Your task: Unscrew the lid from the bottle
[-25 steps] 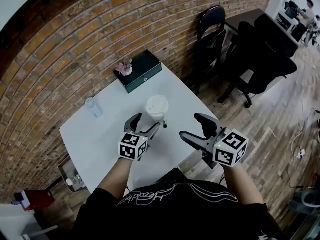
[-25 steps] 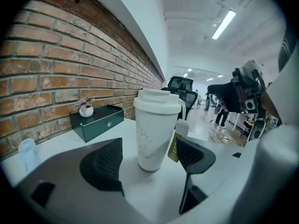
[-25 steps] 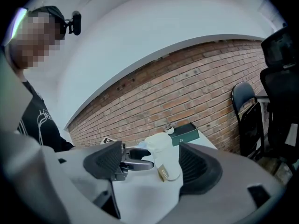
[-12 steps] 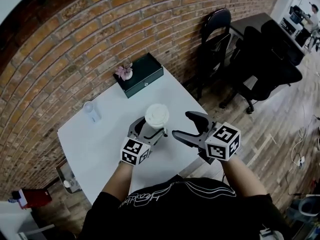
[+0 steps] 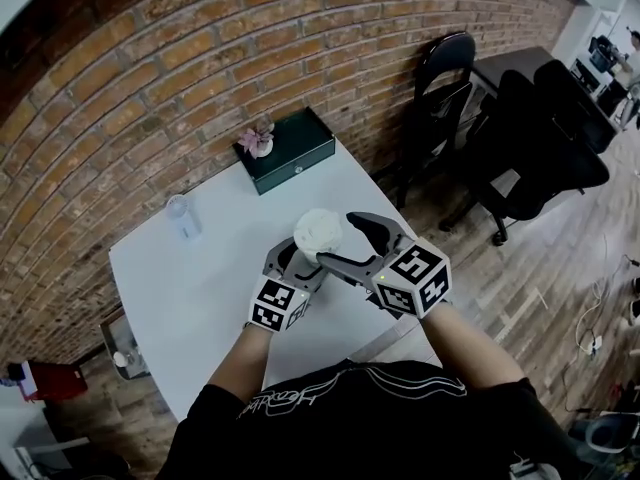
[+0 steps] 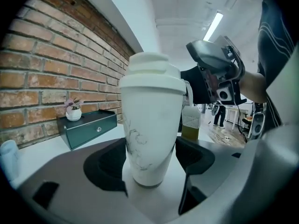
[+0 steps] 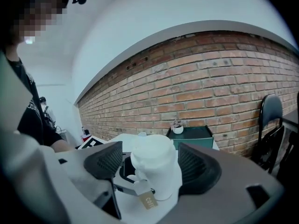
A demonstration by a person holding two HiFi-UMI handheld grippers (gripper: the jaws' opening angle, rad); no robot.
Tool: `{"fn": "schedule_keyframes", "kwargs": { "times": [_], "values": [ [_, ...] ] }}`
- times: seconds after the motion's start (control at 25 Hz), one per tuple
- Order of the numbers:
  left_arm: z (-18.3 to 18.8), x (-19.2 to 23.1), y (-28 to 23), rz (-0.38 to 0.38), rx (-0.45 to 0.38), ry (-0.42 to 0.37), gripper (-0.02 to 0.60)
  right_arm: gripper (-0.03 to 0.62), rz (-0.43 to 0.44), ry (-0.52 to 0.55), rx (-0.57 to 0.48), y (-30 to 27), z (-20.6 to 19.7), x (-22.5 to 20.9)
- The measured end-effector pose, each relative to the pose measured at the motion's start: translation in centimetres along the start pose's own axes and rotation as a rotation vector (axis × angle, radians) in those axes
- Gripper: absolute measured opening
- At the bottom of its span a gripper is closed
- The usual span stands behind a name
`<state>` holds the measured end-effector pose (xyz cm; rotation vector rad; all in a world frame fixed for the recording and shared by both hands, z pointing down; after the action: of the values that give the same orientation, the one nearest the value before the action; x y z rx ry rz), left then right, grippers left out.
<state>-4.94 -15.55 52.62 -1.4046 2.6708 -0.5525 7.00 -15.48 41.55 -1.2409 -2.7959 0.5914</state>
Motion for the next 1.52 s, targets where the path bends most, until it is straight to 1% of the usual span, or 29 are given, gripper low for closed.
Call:
{"fn": "schedule_keyframes", "kwargs": {
  "times": [0.12, 0.32, 0.48, 0.64, 0.8, 0.96, 1.16, 1.52],
  "values": [
    [-0.1, 0.0, 0.0, 0.001, -0.006, 0.0, 0.348, 0.348, -0.011, 0.03, 0.002, -0.8, 0.1, 0.4],
    [0.0, -0.1, -0.1, 0.012, -0.005, 0.006, 0.347, 0.341, -0.035, 0.025, -0.017, -1.1, 0.5, 0.2],
    [-0.1, -0.1, 0.1, 0.017, -0.002, 0.011, 0.347, 0.334, -0.026, 0.047, -0.003, -1.7, 0.4, 0.6],
    [0.0, -0.2, 0.1, 0.017, 0.003, 0.014, 0.347, 0.331, -0.044, 0.087, 0.003, -1.9, 0.4, 0.9],
    [0.2, -0.1, 0.1, 0.02, 0.006, 0.014, 0.347, 0.33, -0.054, 0.093, -0.017, -2.1, 0.4, 1.0],
    [0.2, -0.2, 0.1, 0.018, 0.016, 0.017, 0.347, 0.328, -0.041, 0.094, -0.026, -2.0, 0.3, 0.9],
    [0.2, -0.2, 0.2, 0.016, 0.033, 0.013, 0.347, 0.328, 0.031, 0.135, -0.005, -2.0, 0.4, 0.5],
    [0.2, -0.2, 0.0, 0.022, 0.047, 0.019, 0.347, 0.33, 0.27, 0.263, 0.076, -2.5, 1.2, -1.3]
  ]
}}
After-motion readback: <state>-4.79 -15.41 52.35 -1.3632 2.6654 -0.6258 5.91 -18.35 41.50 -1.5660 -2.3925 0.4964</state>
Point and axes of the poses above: the fingertips, and each gripper's own axes: y backward along the fingers, x to its left, z out of its top, the point moved 7 cm from there along y, backward along the fingers, and after that the axes turned 8 degrees about -z, right-handed, at the moved point
